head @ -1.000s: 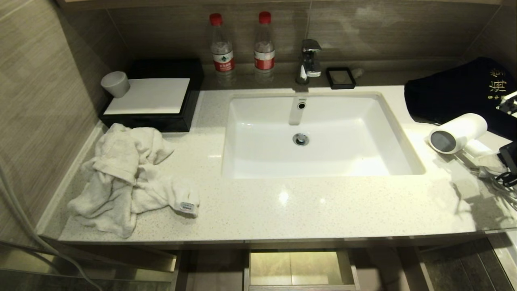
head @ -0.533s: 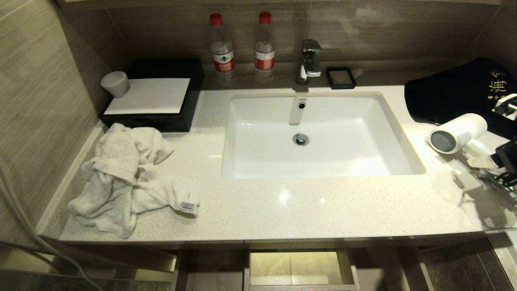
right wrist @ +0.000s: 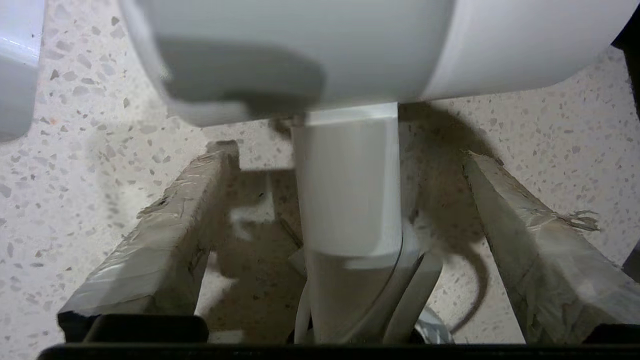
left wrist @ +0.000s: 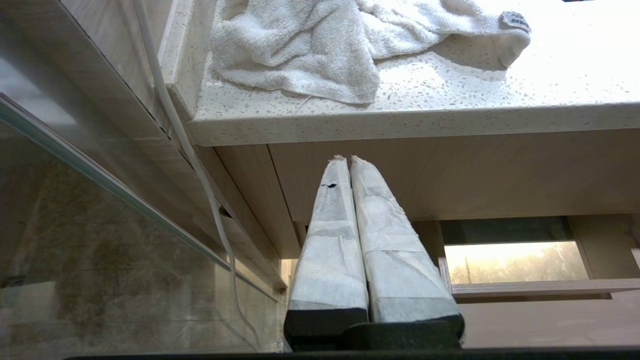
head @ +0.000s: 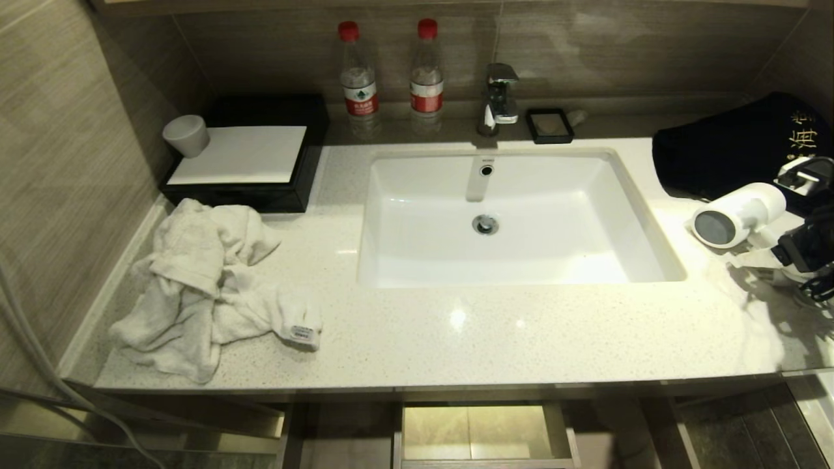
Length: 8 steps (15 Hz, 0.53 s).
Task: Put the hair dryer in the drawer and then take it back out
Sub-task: Pick up the hairdryer
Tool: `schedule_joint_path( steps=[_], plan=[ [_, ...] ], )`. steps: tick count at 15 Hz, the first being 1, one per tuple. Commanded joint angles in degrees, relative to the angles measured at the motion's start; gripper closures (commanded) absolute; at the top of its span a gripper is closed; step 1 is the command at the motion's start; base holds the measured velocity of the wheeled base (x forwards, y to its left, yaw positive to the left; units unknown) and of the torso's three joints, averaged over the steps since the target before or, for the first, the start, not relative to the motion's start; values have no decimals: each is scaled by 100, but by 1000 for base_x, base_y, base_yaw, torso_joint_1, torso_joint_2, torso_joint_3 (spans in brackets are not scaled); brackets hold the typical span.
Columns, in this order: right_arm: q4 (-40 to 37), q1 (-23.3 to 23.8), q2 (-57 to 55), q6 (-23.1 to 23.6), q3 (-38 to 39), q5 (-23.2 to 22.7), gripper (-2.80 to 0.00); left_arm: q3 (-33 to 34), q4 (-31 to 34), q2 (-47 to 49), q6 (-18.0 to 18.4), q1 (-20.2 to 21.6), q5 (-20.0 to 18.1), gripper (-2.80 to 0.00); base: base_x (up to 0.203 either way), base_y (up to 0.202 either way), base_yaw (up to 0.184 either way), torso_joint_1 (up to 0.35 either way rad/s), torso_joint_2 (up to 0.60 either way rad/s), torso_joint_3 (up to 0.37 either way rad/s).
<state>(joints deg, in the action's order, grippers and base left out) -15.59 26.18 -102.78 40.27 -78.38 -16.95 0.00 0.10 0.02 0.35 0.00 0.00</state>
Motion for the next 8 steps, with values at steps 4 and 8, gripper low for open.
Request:
schedule_joint_path(
  steps=[4,8],
  plan=[
    [66,119,-529,28,-477,-163,0,9,-1,6,0,0,0,0,0,0,0,0,0,0],
    [86,124,-410,131,-471,-259,0,9,-1,6,0,0,0,0,0,0,0,0,0,0]
  ],
)
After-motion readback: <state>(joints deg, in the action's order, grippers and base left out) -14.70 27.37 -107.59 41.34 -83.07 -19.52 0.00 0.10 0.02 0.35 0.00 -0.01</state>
